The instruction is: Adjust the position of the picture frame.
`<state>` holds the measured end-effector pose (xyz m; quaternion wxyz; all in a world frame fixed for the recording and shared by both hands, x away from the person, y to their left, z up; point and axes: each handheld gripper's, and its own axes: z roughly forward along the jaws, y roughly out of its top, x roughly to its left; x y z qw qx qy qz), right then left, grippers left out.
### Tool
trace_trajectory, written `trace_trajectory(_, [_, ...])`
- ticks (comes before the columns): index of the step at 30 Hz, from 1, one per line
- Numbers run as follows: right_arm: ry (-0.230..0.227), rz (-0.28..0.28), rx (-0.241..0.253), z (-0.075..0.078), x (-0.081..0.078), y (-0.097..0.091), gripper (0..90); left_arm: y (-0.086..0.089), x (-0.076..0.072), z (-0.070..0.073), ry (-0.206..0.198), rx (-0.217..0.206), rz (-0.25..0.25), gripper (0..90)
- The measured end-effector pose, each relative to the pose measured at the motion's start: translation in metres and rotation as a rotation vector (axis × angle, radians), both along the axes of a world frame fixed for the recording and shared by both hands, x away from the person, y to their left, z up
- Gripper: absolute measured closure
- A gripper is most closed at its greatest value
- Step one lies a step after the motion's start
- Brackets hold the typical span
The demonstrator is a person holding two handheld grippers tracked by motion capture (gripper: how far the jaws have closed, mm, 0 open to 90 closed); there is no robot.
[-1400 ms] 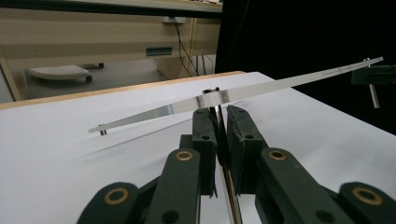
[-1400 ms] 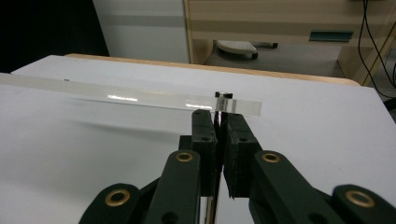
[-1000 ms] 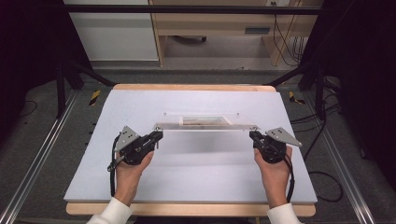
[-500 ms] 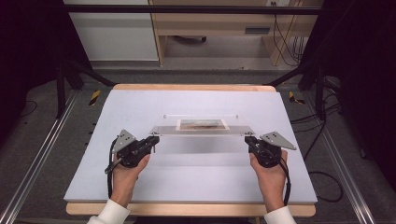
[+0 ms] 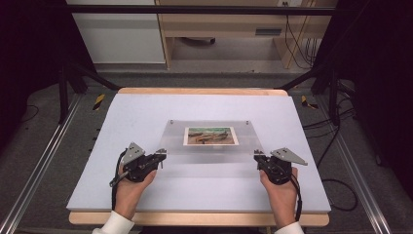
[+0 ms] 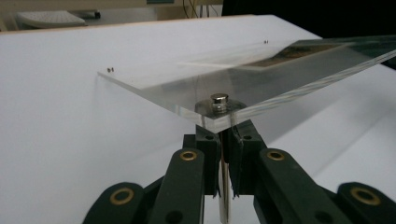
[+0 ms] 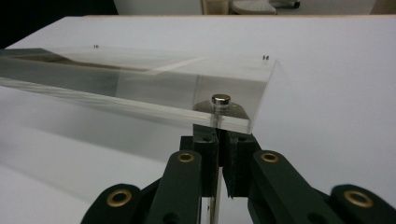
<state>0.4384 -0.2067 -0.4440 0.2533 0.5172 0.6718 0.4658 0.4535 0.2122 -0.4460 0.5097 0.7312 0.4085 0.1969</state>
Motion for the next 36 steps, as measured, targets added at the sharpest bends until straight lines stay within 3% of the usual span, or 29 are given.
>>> trace_trajectory(5, [0.033,0.010,-0.015,-0.007,-0.002,0.000,85.2,0.000,-0.002,-0.007,0.043,0.002,0.002,83.9])
trace_trajectory(36, [0.101,0.020,-0.032,-0.020,-0.001,-0.004,84.5,-0.006,-0.010,-0.018,0.109,0.053,-0.006,83.9])
